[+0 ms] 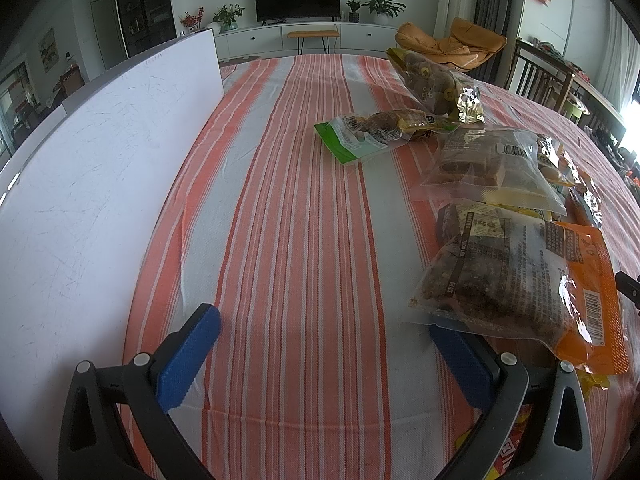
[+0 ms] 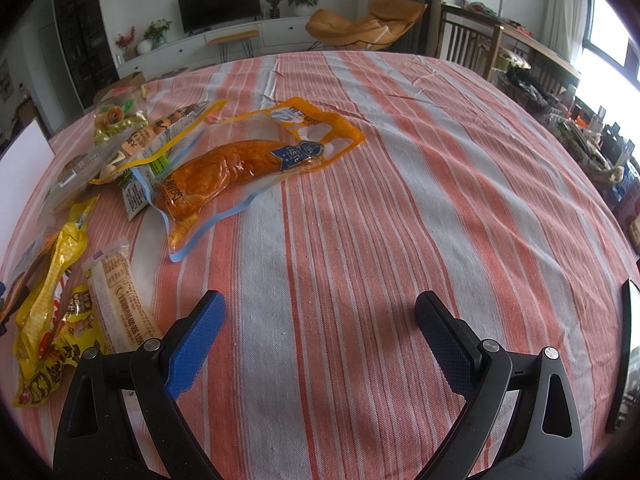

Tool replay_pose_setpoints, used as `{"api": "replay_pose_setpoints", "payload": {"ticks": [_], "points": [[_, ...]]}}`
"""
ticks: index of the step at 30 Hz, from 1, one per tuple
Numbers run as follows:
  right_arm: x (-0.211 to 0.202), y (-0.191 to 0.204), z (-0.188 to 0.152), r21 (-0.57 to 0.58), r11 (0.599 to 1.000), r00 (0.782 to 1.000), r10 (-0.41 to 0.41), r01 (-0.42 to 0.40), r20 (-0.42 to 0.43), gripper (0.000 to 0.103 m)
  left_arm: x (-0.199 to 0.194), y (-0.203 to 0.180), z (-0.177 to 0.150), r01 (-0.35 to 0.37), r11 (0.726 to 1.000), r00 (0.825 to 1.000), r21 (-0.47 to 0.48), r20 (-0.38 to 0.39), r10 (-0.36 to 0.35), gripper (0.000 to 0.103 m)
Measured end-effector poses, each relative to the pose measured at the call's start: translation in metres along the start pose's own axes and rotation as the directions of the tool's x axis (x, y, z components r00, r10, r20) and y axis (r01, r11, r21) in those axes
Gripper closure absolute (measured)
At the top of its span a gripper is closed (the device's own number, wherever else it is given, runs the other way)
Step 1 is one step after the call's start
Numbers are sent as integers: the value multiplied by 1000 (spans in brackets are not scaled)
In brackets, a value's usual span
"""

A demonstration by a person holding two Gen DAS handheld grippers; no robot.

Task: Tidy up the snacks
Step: 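Move the left tool toward the clear nut bag with orange label, then grasp the clear nut bag with the left tool while the right tool grasps the cream bar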

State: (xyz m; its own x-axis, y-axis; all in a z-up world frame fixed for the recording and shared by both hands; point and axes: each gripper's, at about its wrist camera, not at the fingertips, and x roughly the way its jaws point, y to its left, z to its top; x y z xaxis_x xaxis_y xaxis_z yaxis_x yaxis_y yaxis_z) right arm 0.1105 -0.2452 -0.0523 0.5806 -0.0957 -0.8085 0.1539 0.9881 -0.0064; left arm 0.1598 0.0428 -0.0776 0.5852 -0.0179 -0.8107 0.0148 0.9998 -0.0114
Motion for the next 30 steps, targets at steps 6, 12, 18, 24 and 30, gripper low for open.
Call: {"api": "replay_pose_setpoints", "payload": {"ticks": [6, 12, 18, 24, 30], "points": [[0, 0, 0, 0, 1000, 1000, 0, 0, 0, 5, 0, 0, 0, 1, 1000, 1000, 1, 1, -1, 0], [1, 0, 0, 3, 1000, 1000, 4, -4, 1, 5, 0, 0, 0, 1, 1000, 1000, 1, 1, -1, 0], [1, 0, 1, 2, 1000, 1000, 3, -3, 0, 5, 0, 0, 0, 2, 1000, 1000, 1, 1, -2, 0], [1, 0, 1, 4, 1000, 1000, 5, -5, 1, 5, -12, 9, -6, 6, 999, 995, -37, -96, -10, 0], [2, 1, 1, -1, 1000, 1000, -4, 4, -2, 5, -52, -1, -5, 122, 990, 992, -75, -20, -124, 0]]}}
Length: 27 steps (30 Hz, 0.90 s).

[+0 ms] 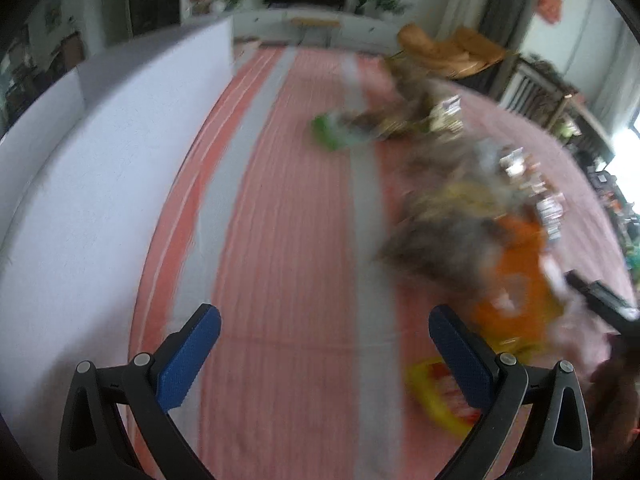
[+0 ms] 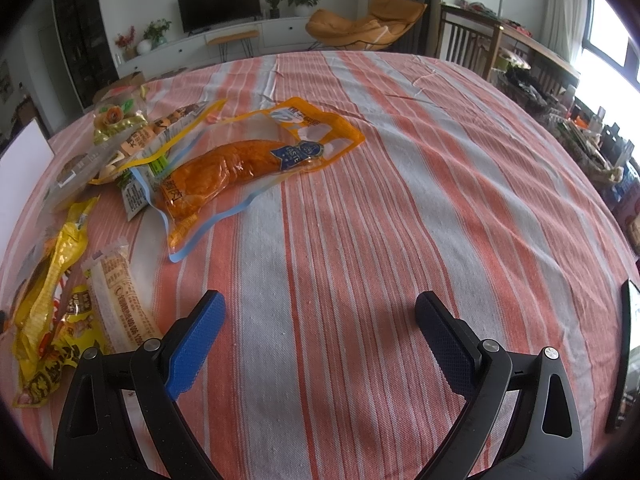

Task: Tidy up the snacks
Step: 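Grasp the clear nut bag with the left tool while the right tool grasps the cream bar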

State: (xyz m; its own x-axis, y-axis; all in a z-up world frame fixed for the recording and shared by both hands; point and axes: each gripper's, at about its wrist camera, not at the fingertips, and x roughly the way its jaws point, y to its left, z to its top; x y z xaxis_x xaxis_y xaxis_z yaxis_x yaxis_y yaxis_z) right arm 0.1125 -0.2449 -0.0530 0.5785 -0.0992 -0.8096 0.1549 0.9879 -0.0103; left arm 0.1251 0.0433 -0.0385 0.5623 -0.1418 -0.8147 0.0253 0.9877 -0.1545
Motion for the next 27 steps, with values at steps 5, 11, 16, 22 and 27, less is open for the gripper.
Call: {"api": "replay_pose_setpoints", "payload": {"ticks": [5, 11, 16, 22, 27], "points": [[0, 0, 0, 0, 1000, 1000, 1, -1, 0, 5, -14, -65, 47, 68, 989, 996, 129, 43, -75, 0], [0, -1, 1, 7, 1000, 1000, 9, -9, 3, 5, 41, -124, 83, -31, 973, 998, 227, -52, 44, 0], [0, -3, 1, 18, 1000, 1000, 23, -24, 8, 5, 57, -121, 71, -122, 946, 985, 300, -84, 153, 0], [0, -7, 1, 34, 998, 999, 45, -46, 18, 5, 32, -56, 34, -162, 932, 971, 325, -115, 209, 0], [0, -7, 1, 35, 998, 999, 46, -46, 18, 5, 6, -15, 34, -4, 990, 984, 140, -174, 29, 0]]}}
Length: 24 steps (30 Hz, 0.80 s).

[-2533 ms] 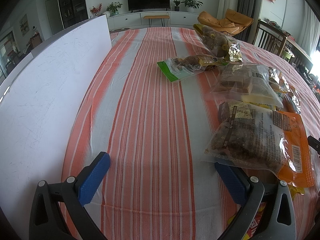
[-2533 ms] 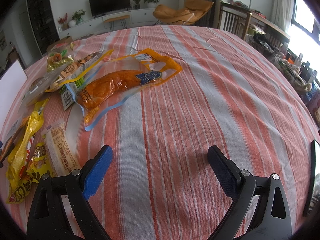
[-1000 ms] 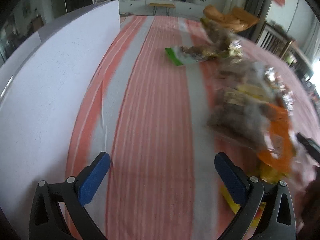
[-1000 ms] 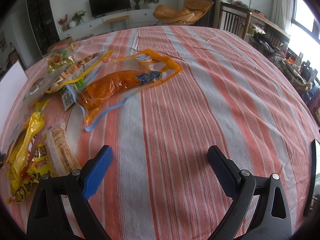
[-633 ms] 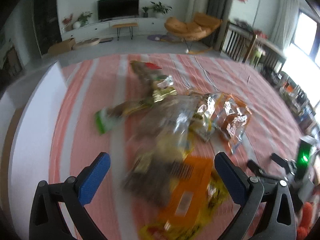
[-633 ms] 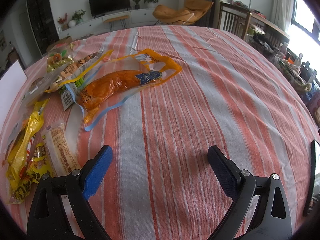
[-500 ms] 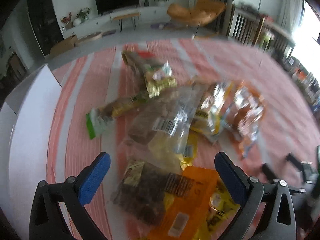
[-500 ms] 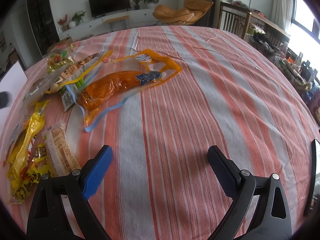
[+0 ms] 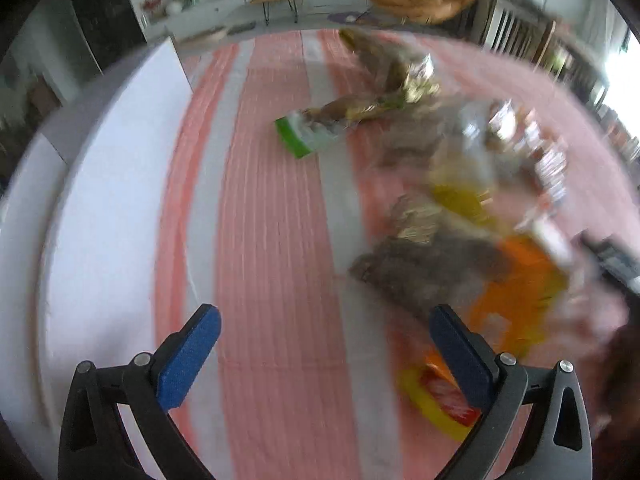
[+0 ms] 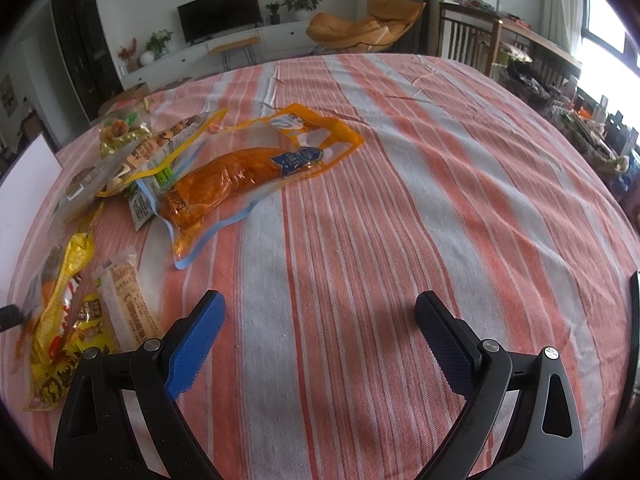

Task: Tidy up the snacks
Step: 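Grasp the clear nut bag with the left tool while the right tool grasps the cream bar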

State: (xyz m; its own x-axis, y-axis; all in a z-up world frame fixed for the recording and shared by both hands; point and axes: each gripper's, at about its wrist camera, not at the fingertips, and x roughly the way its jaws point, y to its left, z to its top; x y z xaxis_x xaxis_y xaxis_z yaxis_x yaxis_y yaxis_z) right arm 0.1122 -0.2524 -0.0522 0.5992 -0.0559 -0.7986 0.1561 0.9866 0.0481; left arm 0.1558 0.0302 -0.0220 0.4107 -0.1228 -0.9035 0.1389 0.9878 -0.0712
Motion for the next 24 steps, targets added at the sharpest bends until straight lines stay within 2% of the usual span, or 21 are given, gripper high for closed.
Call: {"api": "replay_pose_setpoints", "payload": {"ticks": [1, 3, 4, 7, 10, 13, 14, 16, 19, 21, 23, 24], "points": [[0, 0, 0, -2, 1000, 1000, -2, 2, -1, 5, -5, -1, 2, 88, 996, 996, -12, 4, -88, 0], [0, 0, 0, -3, 1000, 1000, -5, 5, -2, 5, -8, -14, 7, 198, 980, 980, 17, -7, -198, 0], [0, 0, 0, -3, 1000, 1000, -4, 4, -1, 5, -8, -21, 11, 214, 976, 977, 39, -8, -214, 0], [0, 1, 0, -3, 1000, 1000, -4, 4, -1, 5, -8, -58, 26, 167, 980, 985, 105, 23, -170, 0], [1, 1, 0, -6, 1000, 1000, -7, 7, -3, 5, 11, -88, 47, 115, 989, 993, 90, 11, -116, 0], [0, 1, 0, -3, 1000, 1000, -4, 4, -1, 5, 39, -102, 51, -31, 996, 998, 81, -50, 35, 1], [0, 1, 0, -1, 1000, 1000, -1, 1, 0, 5, 43, -99, 46, -63, 994, 996, 83, -59, 68, 3], [0, 1, 0, 5, 1000, 1000, 6, -6, 2, 5, 40, -86, 36, -65, 995, 996, 80, -53, 70, 3], [0, 0, 0, 10, 1000, 1000, 12, -12, 5, 5, 27, -46, 14, -90, 994, 995, 60, -44, 93, 2], [-1, -1, -1, 12, 1000, 1000, 15, -15, 6, 5, 21, -14, -3, -150, 988, 986, 39, -67, 152, 3], [-1, -1, -1, 11, 1000, 1000, 13, -14, 6, 5, 18, 5, -11, -149, 988, 986, 30, -76, 151, 3], [-1, -1, -1, 9, 1000, 1000, 11, -11, 5, 5, 14, 12, -14, -125, 992, 989, 16, -72, 126, 3]]}}
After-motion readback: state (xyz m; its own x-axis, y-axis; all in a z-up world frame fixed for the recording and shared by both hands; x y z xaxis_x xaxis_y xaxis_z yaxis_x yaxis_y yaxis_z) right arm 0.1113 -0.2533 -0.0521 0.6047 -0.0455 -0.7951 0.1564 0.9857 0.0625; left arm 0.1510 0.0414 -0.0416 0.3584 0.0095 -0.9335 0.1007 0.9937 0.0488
